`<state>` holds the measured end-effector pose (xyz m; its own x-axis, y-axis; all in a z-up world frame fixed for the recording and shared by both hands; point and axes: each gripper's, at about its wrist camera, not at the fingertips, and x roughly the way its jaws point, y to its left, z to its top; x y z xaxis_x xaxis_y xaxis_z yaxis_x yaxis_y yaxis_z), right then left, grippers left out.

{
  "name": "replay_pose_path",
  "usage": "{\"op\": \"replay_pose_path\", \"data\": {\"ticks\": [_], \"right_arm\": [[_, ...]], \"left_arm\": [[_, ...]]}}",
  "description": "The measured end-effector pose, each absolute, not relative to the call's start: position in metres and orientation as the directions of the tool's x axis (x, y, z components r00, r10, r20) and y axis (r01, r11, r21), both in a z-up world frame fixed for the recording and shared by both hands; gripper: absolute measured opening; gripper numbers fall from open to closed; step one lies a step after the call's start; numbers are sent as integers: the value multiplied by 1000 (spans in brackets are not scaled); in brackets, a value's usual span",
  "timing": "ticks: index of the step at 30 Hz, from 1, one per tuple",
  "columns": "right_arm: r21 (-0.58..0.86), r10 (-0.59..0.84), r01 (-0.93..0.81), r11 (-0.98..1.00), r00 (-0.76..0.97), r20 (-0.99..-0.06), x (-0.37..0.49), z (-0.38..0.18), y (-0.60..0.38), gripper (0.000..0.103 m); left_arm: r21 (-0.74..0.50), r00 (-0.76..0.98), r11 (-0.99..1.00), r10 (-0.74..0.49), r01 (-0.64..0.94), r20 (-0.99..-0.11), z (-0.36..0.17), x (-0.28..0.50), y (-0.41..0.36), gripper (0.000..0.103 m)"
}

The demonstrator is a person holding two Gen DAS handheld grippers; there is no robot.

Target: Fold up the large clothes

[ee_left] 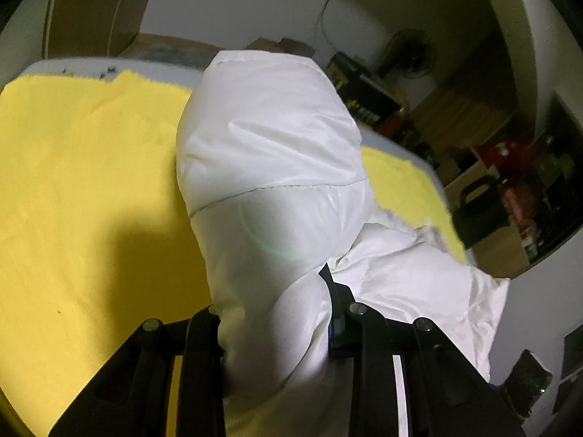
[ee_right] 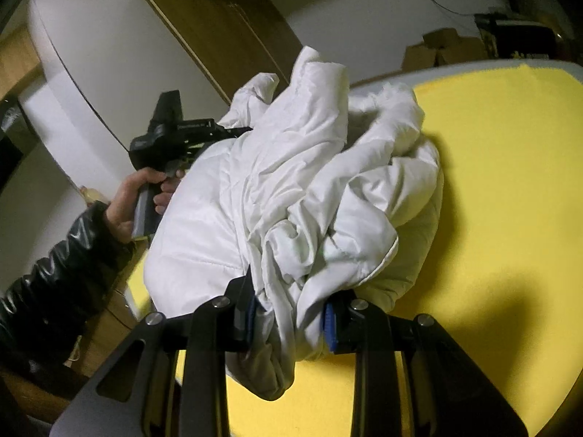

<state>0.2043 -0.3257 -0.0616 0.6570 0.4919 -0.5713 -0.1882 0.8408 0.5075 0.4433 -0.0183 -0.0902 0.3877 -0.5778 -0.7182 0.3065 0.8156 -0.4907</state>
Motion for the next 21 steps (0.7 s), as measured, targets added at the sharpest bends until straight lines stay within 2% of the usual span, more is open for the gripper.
{"op": "replay_pose_path", "data": {"ticks": [2,5,6,7,8,12,18,21], "right_arm": [[504,482,-170,847,645,-593,211,-70,-324,36],[535,455,-108,838,679,-576,207,-78,-330,64],[530,420,-60,846,688,-592,205,-78,-334,85],[530,405,-39,847,694,-596,201,-79,-337,93],[539,401,-27,842,699,-592,198,-76,-342,93],[524,358,1,852,730,-583,179,-55,-363,93],[261,150,-4,965,825,-545,139,6,-345,93],[184,100,-13,983,875,-473,120,31,-327,103]], "left_arm": [[-471,387,832,-553,292,-738,-107,445,-20,36],[-454,399,854,-520,254,-755,-114,448,-18,57],[-444,401,869,-495,219,-771,-113,448,-15,69],[-434,407,879,-477,199,-779,-111,447,-13,74],[-420,421,888,-458,186,-783,-105,443,-11,82],[-268,582,947,-321,178,-747,-61,400,-4,82],[-25,801,988,-137,151,-583,24,291,-13,83],[41,850,992,-80,118,-521,50,245,-19,85]]}}
